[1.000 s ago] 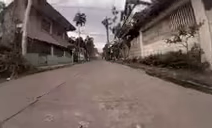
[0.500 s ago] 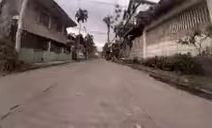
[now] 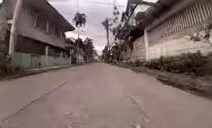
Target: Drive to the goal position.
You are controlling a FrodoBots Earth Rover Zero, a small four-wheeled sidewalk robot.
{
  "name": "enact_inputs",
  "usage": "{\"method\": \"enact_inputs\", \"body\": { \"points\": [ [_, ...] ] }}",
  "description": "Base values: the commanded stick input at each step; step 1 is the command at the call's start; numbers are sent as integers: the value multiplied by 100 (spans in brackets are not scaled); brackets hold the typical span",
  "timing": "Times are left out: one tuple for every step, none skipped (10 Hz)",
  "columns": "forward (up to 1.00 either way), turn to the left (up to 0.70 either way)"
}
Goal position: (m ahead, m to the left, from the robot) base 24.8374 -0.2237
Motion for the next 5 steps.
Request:
{"method": "enact_inputs", "body": {
  "points": [
    [100,4],
    [100,4],
    [100,4],
    [100,4],
    [100,4]
  ]
}}
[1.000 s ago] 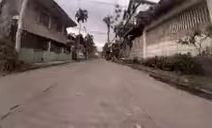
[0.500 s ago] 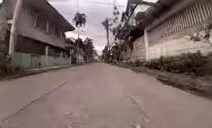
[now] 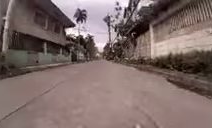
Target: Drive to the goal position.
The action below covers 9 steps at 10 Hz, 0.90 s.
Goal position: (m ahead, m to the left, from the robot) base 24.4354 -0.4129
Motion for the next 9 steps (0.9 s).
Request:
{"method": "enact_inputs", "body": {
  "points": [
    [100,4],
    [100,4],
    [100,4],
    [100,4],
    [100,4],
    [100,4],
    [100,4],
    [100,4],
    [100,4]
  ]
}}
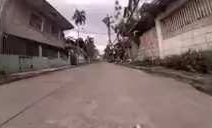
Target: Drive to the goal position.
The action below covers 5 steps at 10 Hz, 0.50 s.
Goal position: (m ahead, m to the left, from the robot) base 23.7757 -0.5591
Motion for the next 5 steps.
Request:
{"method": "enact_inputs", "body": {
  "points": [
    [100,4],
    [100,4],
    [100,4],
    [100,4],
    [100,4]
  ]
}}
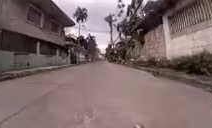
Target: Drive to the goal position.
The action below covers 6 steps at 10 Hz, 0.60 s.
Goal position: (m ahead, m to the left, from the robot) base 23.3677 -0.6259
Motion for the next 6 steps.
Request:
{"method": "enact_inputs", "body": {
  "points": [
    [100,4],
    [100,4],
    [100,4],
    [100,4],
    [100,4],
    [100,4]
  ]
}}
